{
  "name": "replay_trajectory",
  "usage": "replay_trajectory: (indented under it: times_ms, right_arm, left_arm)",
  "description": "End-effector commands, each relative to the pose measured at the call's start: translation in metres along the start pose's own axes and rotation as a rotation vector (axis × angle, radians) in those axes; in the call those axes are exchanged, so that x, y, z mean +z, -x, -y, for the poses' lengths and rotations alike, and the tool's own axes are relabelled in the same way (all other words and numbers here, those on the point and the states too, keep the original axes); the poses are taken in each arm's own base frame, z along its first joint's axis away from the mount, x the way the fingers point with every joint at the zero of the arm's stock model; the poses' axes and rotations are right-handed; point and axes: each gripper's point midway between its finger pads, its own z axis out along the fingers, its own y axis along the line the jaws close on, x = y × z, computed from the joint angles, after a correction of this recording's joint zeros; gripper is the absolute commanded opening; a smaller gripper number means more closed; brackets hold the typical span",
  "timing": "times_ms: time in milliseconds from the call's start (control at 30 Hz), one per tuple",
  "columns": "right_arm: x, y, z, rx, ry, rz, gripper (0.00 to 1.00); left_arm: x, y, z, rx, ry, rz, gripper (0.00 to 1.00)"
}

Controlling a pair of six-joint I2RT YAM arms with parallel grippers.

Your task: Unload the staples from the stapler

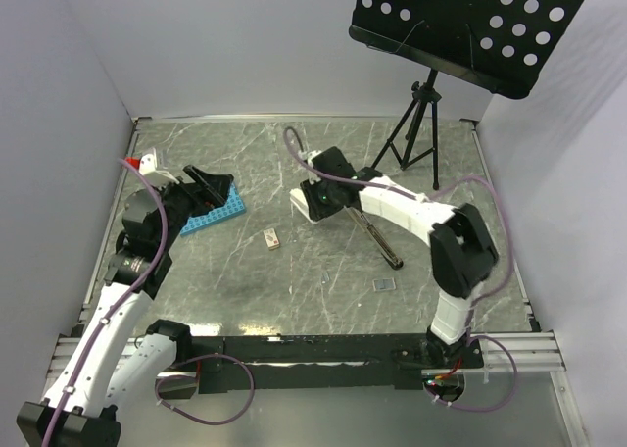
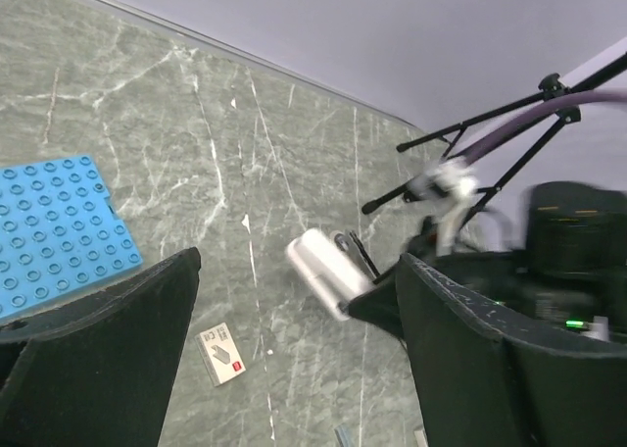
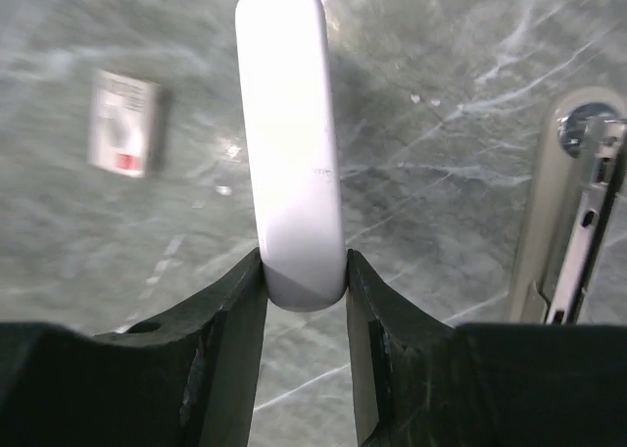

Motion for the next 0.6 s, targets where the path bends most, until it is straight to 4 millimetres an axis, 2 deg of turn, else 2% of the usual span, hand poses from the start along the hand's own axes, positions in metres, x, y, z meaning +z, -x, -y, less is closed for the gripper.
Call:
replay_trajectory:
  times_ms: [0, 33, 67, 167, 233, 267, 400, 567]
  right_arm:
    - [-0.064, 0.048, -0.028, 0.087, 0.106, 0.227, 0.0]
    - [-0.068, 0.046, -0.033, 0.098, 0.122, 0.236, 0.0]
    - [-0.081, 0.05, -0.04, 0.126, 0.146, 0.266, 0.0]
    - [-0.102, 0.06, -0.058, 0.157, 0.189, 0.336, 0.0]
    - [-0.112, 0.067, -0.067, 0.171, 0.206, 0.383, 0.0]
    - [-0.122, 0.07, -0.077, 0.18, 0.227, 0.413, 0.0]
    - [-0.138, 0.083, -0.092, 0.21, 0.237, 0.505, 0.0]
    - [-0.15, 0.095, -0.105, 0.239, 0.256, 0.573, 0.0]
  left_arm:
    - [0.003, -0.001, 0.011, 0.014, -0.069, -0.008, 0.85]
    - [0.004, -0.002, 0.014, 0.013, -0.083, -0.014, 0.84]
    - [0.005, -0.007, 0.017, 0.015, -0.108, -0.037, 0.84]
    - [0.008, -0.019, 0.024, 0.009, -0.157, -0.096, 0.83]
    - [0.009, -0.018, 0.031, 0.013, -0.195, -0.096, 0.81]
    - [0.011, -0.022, 0.032, 0.01, -0.206, -0.114, 0.81]
    - [0.01, -0.036, 0.047, -0.001, -0.31, -0.187, 0.79]
    - [0.014, -0.049, 0.055, -0.019, -0.37, -0.26, 0.75]
